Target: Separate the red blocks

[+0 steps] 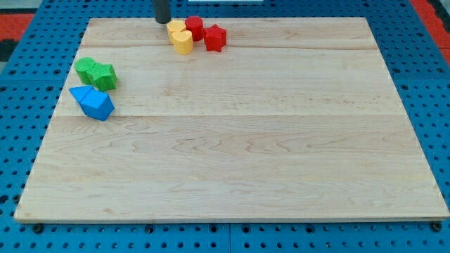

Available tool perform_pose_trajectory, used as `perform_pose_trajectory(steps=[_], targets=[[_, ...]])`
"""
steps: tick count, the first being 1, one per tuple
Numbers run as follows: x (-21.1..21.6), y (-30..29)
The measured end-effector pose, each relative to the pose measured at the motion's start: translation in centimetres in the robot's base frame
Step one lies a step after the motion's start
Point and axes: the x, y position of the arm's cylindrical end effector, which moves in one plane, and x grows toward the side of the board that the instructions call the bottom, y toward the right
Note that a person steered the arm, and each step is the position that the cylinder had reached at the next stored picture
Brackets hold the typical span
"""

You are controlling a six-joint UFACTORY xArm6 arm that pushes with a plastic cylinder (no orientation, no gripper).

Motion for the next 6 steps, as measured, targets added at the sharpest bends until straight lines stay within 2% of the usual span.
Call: perform_pose_trajectory(steps=[2, 4, 6], targets=[[0.1, 2.2], [1.5, 10.8], [7.3, 10.9]])
